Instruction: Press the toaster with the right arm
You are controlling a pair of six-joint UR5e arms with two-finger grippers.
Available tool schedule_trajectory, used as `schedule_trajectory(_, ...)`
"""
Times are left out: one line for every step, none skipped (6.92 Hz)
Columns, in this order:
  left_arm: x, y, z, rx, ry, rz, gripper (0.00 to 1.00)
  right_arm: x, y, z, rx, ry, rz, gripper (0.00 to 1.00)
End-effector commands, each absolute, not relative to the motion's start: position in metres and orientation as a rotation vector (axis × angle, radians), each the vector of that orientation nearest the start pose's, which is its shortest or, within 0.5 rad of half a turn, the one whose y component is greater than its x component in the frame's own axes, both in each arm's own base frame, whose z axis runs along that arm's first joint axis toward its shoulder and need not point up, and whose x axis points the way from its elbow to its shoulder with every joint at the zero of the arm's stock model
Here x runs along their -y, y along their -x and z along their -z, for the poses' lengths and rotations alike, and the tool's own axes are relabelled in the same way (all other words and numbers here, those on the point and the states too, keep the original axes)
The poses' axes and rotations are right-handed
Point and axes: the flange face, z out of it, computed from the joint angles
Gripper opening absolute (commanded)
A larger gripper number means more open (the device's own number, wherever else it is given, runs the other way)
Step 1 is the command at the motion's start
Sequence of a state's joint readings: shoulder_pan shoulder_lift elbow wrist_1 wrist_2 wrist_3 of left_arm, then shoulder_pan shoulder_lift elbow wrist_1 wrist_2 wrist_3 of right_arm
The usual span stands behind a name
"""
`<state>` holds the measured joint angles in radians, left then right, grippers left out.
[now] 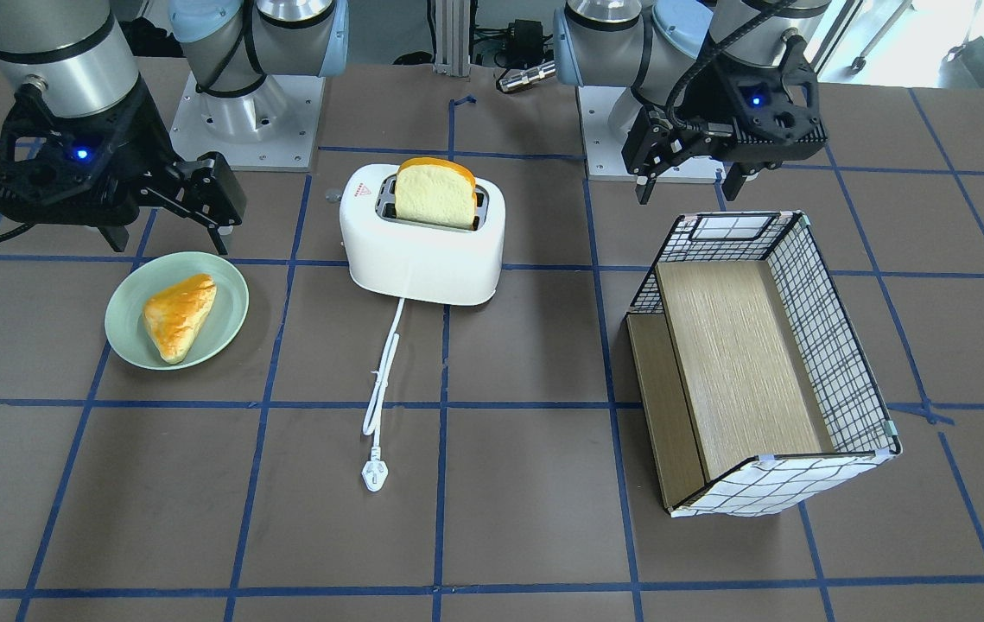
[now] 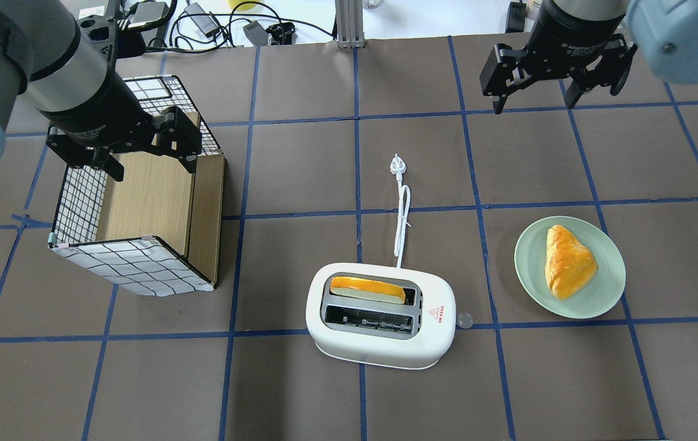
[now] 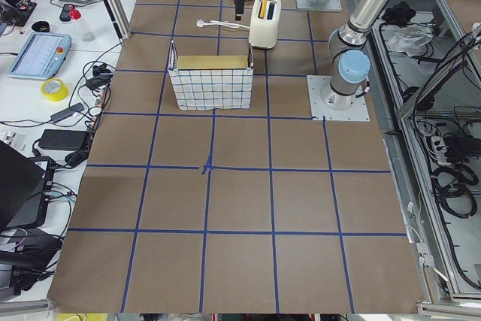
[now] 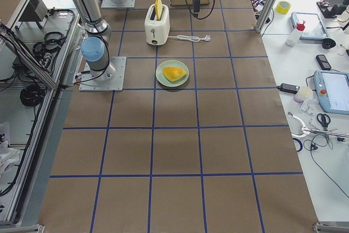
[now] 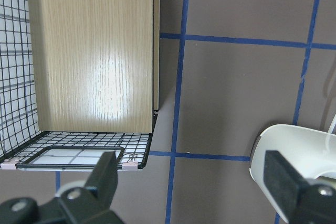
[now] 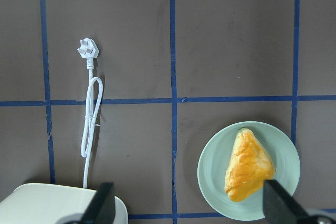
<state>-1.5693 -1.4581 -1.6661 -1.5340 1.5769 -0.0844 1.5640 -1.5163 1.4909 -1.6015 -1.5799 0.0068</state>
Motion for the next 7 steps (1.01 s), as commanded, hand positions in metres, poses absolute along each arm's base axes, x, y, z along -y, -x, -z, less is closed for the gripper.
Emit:
schedule_trajectory(0.4492, 0.132, -0.498, -3.134, 0.135, 0.087, 1.0, 0.5205, -0.1249, -0.5018, -3.145, -0.041, 0.075, 1.0)
schedule_trajectory(0.4492, 0.132, -0.498, -3.134, 0.135, 0.087, 1.0, 0.5207, -0.125, -0.502, -3.144, -0.041, 0.077, 1.0)
schedule_trajectory(0.4492, 0.132, -0.498, -3.134, 0.135, 0.087, 1.0, 0.519, -0.1243, -0.5029, -3.143, -0.048, 0.089, 1.0)
schedule_trajectory(0.4492, 0.132, -0.498, -3.134, 0.135, 0.087, 1.0, 0.519, -0.1243, -0.5023, -3.143, -0.046, 0.089, 1.0)
schedule_trajectory(0.4491, 0.132, -0.4973, -3.134, 0.135, 0.085, 1.0, 0.519, -0.1241, -0.5023, -3.145, -0.048, 0.089, 1.0)
schedule_trajectory(0.4492, 0.132, -0.498, -3.134, 0.135, 0.087, 1.0, 0.5191, -0.1241, -0.503, -3.145, -0.048, 0.092, 1.0)
schedule_trajectory(0.4492, 0.132, -0.498, -3.134, 0.135, 0.087, 1.0, 0.5193, -0.1244, -0.5032, -3.141, -0.048, 0.094, 1.0)
